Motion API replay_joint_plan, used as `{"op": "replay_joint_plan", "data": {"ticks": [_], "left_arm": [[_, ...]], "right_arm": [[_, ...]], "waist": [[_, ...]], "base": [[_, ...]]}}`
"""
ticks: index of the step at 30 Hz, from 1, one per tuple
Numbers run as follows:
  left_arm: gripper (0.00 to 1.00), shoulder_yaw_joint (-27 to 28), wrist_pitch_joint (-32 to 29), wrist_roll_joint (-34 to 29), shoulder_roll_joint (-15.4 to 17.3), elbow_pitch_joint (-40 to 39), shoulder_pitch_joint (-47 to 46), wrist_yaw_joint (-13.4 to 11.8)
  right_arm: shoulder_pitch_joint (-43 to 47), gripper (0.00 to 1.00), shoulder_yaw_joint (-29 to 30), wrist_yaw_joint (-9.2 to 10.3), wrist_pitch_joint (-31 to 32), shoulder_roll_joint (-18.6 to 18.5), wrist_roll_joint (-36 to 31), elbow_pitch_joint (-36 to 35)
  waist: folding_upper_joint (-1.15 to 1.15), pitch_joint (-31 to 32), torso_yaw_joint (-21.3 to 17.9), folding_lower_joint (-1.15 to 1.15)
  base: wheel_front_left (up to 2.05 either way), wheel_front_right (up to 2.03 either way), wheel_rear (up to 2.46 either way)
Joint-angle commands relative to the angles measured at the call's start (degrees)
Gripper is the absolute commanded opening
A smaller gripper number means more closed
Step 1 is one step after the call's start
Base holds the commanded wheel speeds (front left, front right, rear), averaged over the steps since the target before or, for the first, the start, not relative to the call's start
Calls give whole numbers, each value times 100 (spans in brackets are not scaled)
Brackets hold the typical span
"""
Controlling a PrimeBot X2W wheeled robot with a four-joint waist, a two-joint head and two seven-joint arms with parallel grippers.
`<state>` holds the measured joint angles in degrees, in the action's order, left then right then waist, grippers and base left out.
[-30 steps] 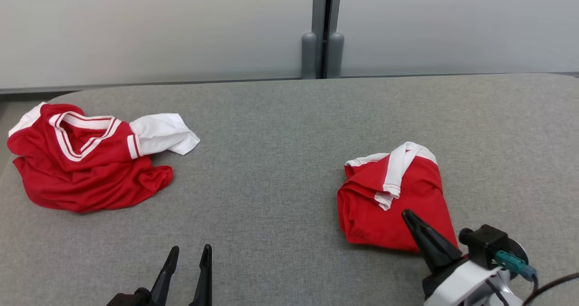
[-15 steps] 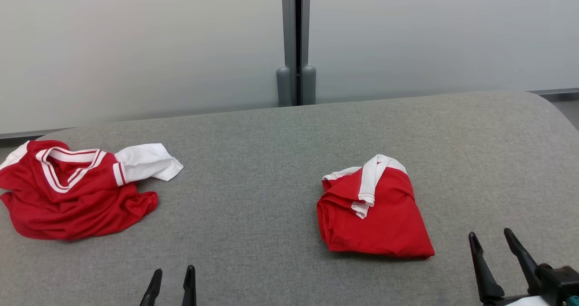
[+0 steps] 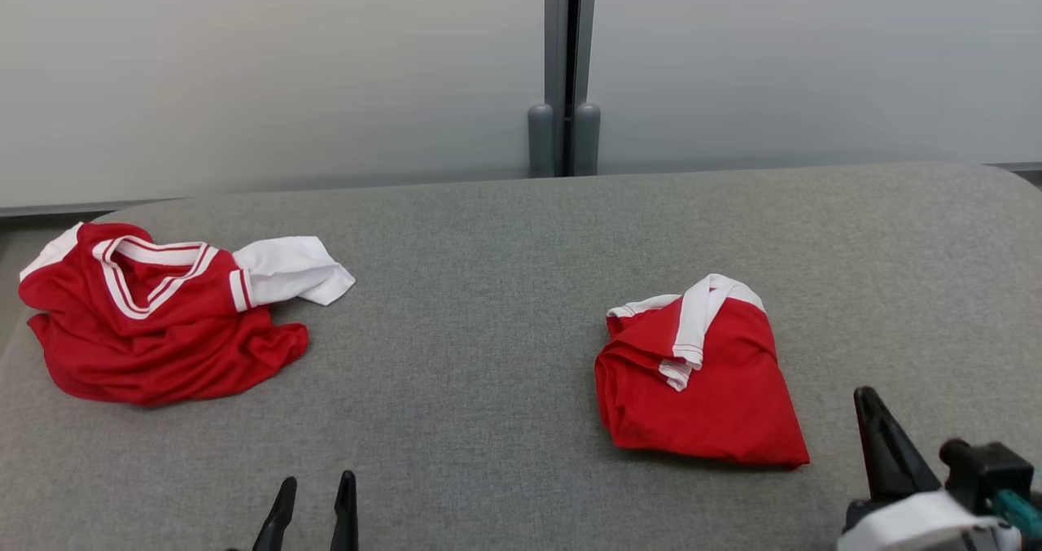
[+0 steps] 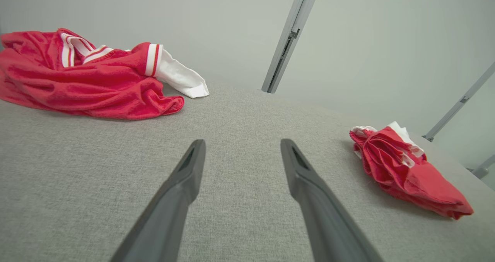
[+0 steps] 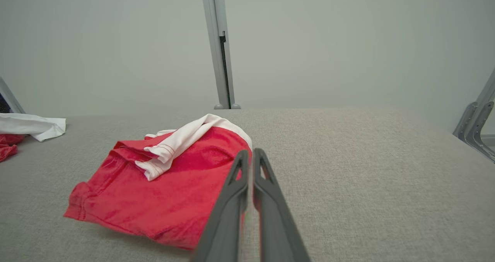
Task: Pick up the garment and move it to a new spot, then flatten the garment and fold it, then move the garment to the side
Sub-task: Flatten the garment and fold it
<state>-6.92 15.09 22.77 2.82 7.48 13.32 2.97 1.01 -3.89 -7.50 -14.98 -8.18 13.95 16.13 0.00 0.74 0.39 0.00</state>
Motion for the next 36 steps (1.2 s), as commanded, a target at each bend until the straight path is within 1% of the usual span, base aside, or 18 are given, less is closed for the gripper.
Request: {"op": "replay_joint_plan", "data": {"ticks": [1,2,3,6,10,14,18,23,30,36], "left_arm": [[100,-50,9,-33,17,-13,-213,30],[100,-50,9,-33,17,-13,-213,30],[100,-87,9,-30,18,-20,-290,39],[100,-217,9,15,17,-32,-533,39],[100,-396,9,50,20,44,-799,52],[100,-397,9,98,17,111,-913,16],[100,-368,9,104,17,133,-901,29],[100,-376,9,114,17,151,-955,47],[100,-455,9,169,18,158,-1048,55],[100,-561,9,266,17,196,-1176,76]], "right_arm": [[-376,0,-81,1,12,-19,-23,207],[-376,0,-81,1,12,-19,-23,207],[-609,0,-135,1,72,3,-30,340],[-1231,0,-377,1,258,31,-63,811],[-1820,0,-616,1,403,26,-83,1460],[-2109,0,-772,1,428,10,-32,1944],[-2235,0,-985,1,516,-41,42,2263],[-2456,0,-1307,1,789,-127,178,2464],[-2883,0,-1711,1,1116,-254,351,2489],[-3345,0,-1876,1,1261,-258,453,2653]], "waist": [[0,-193,79,0],[0,-193,79,0],[0,-306,102,0],[0,-583,180,0],[0,-801,335,0],[0,-861,435,0],[0,-874,477,0],[0,-888,529,0],[0,-968,626,0],[0,-1140,847,0]], "base": [[0,0,0],[0,0,0],[0,0,0],[0,0,0],[0,0,0],[0,0,0],[0,0,0],[0,0,0],[0,0,0],[0,0,0]]}}
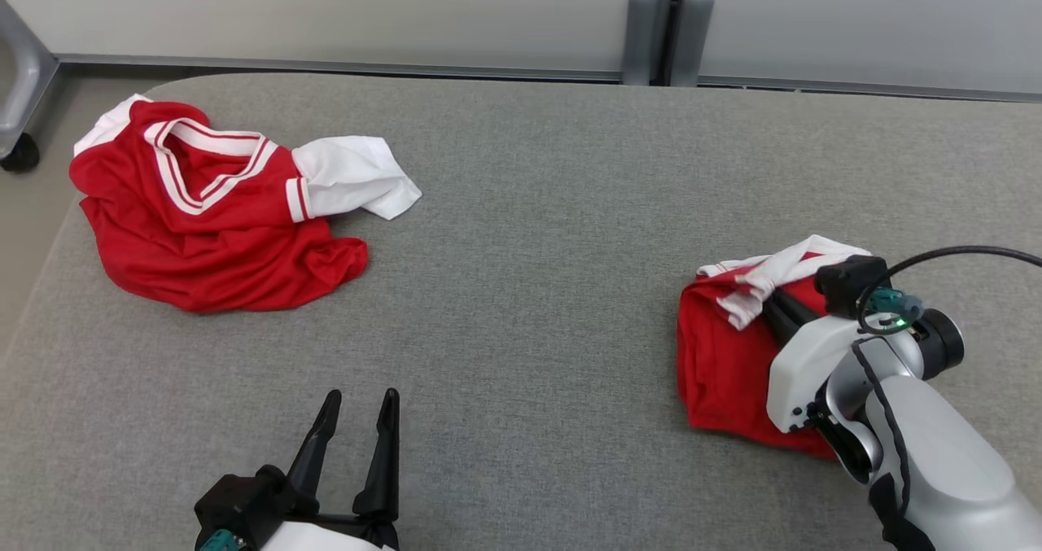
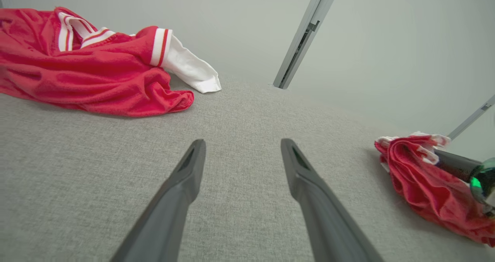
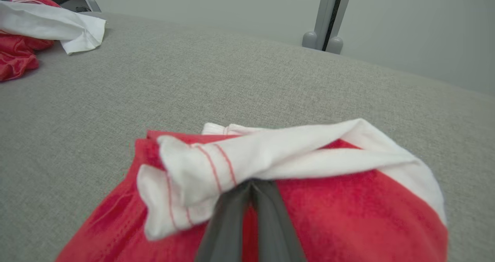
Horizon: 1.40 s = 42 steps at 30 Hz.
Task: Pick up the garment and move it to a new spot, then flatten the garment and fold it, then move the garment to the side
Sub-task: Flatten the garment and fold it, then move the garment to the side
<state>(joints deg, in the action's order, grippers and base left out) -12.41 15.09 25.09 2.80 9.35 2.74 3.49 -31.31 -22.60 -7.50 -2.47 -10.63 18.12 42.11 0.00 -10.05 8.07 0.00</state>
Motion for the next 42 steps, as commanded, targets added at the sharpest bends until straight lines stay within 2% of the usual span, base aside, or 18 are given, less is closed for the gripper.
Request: {"op": "replay_joint_plan", "data": {"ticks": [1,10,16,17,18,19,20,25,30,33,36,42], "left_arm": [[100,-30,9,50,20,14,-135,26],[100,-146,9,130,20,60,-179,11],[100,-29,9,118,20,33,-7,-53],[100,4,9,93,20,23,39,-66],[100,44,9,61,20,21,94,-63],[100,109,9,32,22,17,150,-70],[100,158,9,12,21,7,205,-76],[100,486,9,-154,20,-27,599,-80],[100,821,9,-291,20,-136,895,-56],[100,990,9,-329,21,-172,1025,-37],[100,1060,9,-363,19,-195,1067,-12],[100,1086,9,-321,19,-196,1157,17]], "right_arm": [[-173,0,-21,1,26,1,46,97],[-614,0,-178,1,-105,185,9,497],[-541,0,-311,1,-568,282,64,528],[-470,21,-312,1,-700,267,71,482],[-386,36,-296,1,-840,235,69,420],[-284,85,-275,1,-972,208,65,351],[-177,100,-215,1,-1071,173,73,253],[752,100,202,1,-1275,-46,-4,-455],[1970,100,979,1,-1276,-316,-95,-1784],[2629,100,1441,1,-1276,-345,-193,-2405],[3172,100,1793,1,-1276,-291,-260,-2709],[3691,100,1991,1,-1277,-156,-302,-2822]], "waist": [[0,-78,114,0],[0,-117,306,0],[0,111,228,0],[0,185,190,0],[0,270,143,0],[0,375,84,0],[0,457,30,0],[0,977,-267,0],[0,1224,-497,0],[0,1296,-586,0],[0,1337,-601,0],[0,1372,-615,0]], "base": [[0,0,0],[0,0,0],[0,0,0],[0,0,0],[0,0,0],[0,0,0],[0,0,0],[0,0,0],[0,0,0],[0,0,0],[0,0,0],[0,0,0]]}}
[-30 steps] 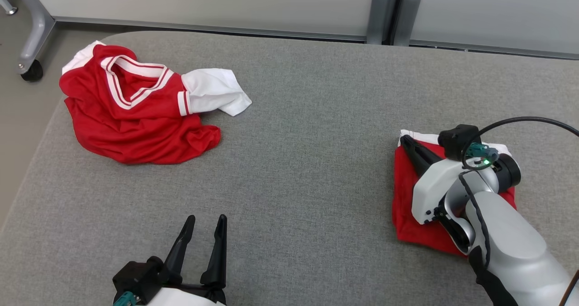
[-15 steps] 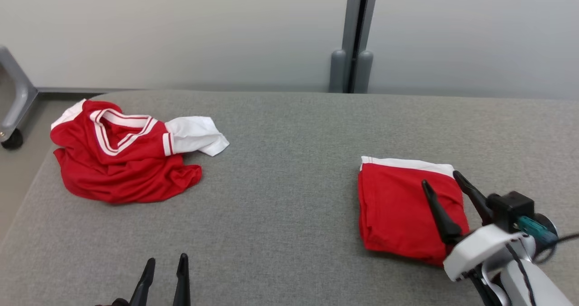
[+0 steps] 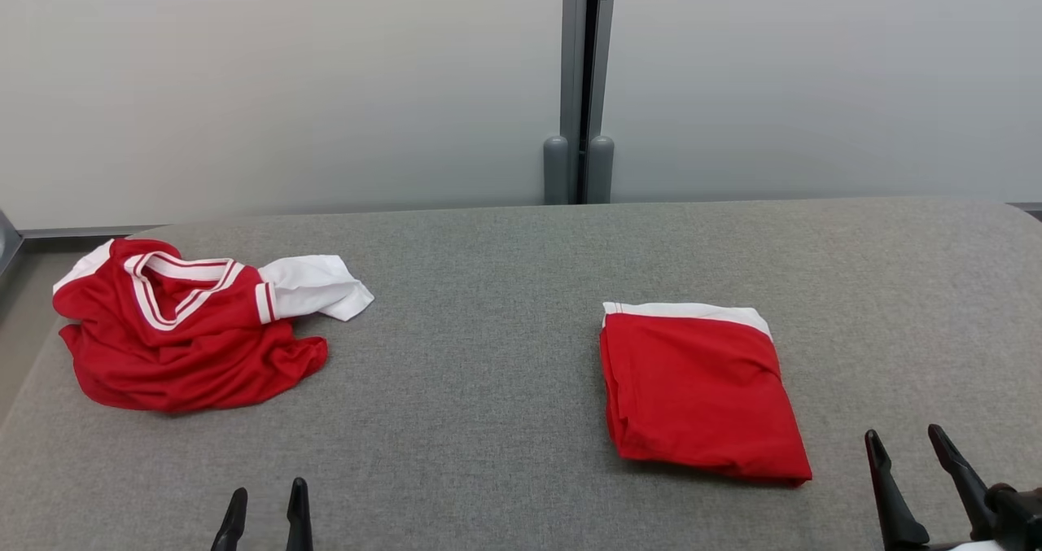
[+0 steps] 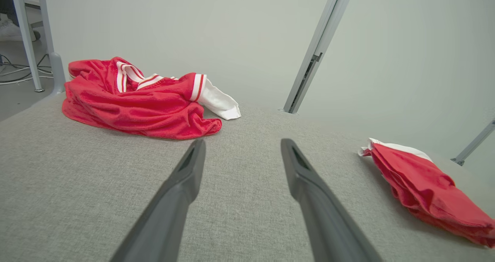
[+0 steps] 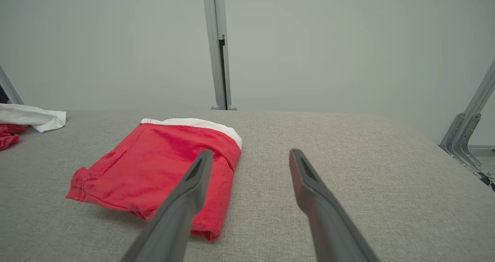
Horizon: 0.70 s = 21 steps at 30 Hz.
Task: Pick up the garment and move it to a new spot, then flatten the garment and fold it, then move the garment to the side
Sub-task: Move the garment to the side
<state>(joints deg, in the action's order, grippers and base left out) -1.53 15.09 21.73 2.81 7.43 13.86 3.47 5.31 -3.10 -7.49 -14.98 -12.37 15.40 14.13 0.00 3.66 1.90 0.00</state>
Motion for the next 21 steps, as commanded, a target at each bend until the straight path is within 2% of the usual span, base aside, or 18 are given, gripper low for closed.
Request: {"op": "replay_joint_plan", "data": {"ticks": [1,9,14,18,21], "left_arm": [[100,-17,9,2,18,8,57,39],[100,-81,9,-52,19,44,-86,102],[100,-105,9,-77,19,61,-181,129],[100,-183,9,-113,20,105,-356,171],[100,-300,9,-84,18,149,-646,218]], "right_arm": [[68,100,64,0,-26,51,-39,-29],[17,100,73,0,-26,252,24,-24],[-368,100,-152,0,59,189,505,256],[-1026,100,-457,0,1083,-25,1329,569],[-1542,100,-459,0,1895,-89,1848,904]], "waist": [[0,2,5,0],[0,-65,2,0],[0,-184,-12,0],[0,-462,80,0],[0,-774,238,0]], "base": [[0,0,0],[0,0,0],[0,0,0],[0,0,0],[0,0,0]]}}
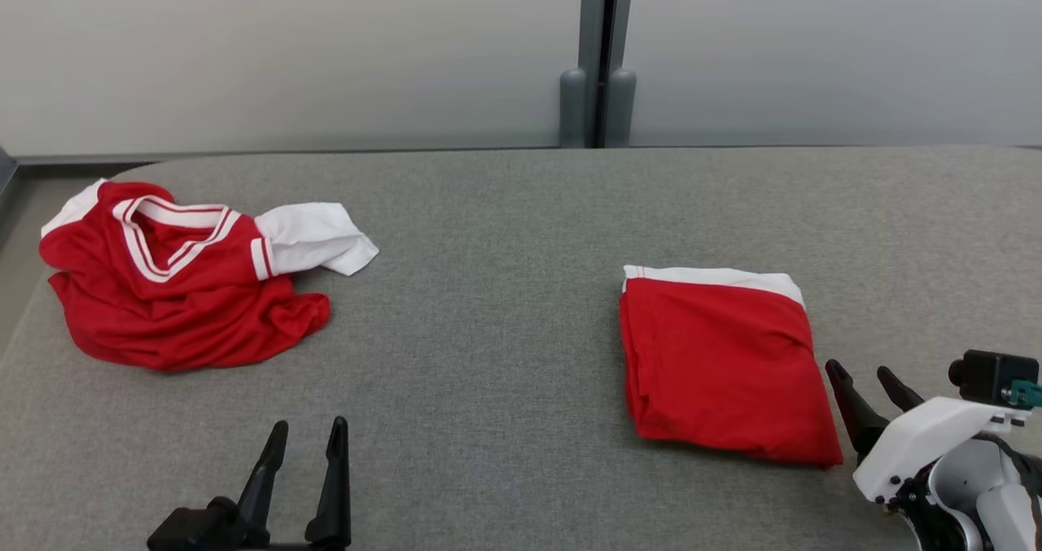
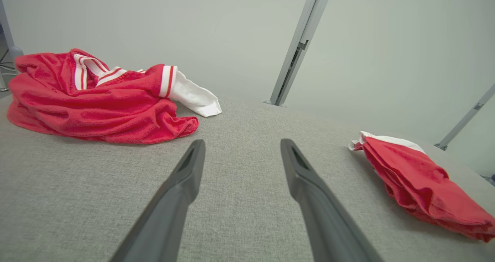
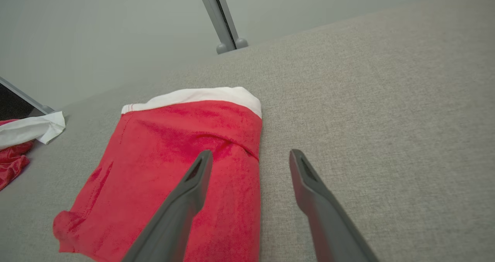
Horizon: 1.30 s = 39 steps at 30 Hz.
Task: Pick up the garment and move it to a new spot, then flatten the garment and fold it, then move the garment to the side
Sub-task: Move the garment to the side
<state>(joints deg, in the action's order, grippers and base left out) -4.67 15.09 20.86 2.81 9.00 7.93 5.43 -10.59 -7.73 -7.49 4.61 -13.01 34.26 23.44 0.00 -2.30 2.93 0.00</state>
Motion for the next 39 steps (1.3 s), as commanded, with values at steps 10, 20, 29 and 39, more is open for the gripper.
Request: {"op": "replay_joint_plan", "data": {"ticks": [10,20,29,39], "left_arm": [[100,-330,9,321,19,76,-524,-100],[100,-271,9,187,19,-156,-740,-88],[100,-439,9,-340,41,-193,-1549,154],[100,-143,-19,-418,218,-175,-1445,165]], "right_arm": [[-759,82,-126,0,1020,21,536,972],[-1297,0,-204,-1,1025,-348,750,744],[-2396,0,289,0,1223,-1747,-140,1116],[-3304,0,671,0,2037,-2973,-1303,1487]], "waist": [[0,-590,615,0],[0,-1331,-363,0],[0,-2513,-811,0],[0,-2946,-391,0]], "base": [[0,0,0],[0,0,0],[0,0,0],[0,0,0]]}}
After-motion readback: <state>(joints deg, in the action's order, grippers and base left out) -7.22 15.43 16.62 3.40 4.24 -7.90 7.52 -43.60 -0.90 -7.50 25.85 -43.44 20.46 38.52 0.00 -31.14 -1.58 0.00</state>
